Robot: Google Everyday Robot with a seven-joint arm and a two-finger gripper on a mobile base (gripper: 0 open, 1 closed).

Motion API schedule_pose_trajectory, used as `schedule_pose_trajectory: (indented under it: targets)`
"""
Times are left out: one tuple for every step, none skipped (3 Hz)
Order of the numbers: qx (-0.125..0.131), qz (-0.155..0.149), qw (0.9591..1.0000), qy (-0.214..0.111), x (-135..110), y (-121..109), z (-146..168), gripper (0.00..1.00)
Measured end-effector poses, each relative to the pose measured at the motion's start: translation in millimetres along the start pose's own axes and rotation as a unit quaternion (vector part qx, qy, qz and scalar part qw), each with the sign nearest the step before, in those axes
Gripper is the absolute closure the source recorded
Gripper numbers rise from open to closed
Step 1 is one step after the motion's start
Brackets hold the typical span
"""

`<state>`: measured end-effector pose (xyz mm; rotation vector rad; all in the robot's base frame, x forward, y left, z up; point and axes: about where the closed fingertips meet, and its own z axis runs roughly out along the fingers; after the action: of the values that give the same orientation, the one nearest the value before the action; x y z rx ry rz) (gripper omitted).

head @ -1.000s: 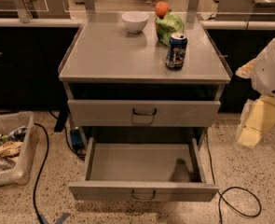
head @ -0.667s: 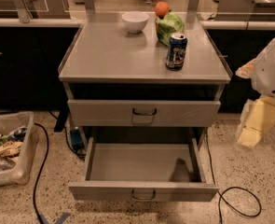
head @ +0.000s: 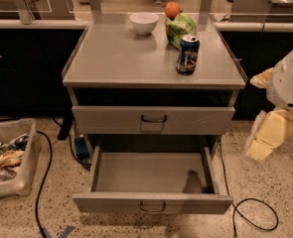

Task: Close middle drawer

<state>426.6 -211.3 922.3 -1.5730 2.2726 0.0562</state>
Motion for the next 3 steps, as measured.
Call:
schedule_pose_trajectory:
  targets:
    - [-0.015,0.022,0.9996,-0.004,11.6,11.9,33.8,0.00]
    - [-0.042,0.048,0.9980,0.005,31.9,25.7,80.9,0.00]
    - [-0.072,0.067,0.9950,0.019,50.3,43.9,125.4,0.00]
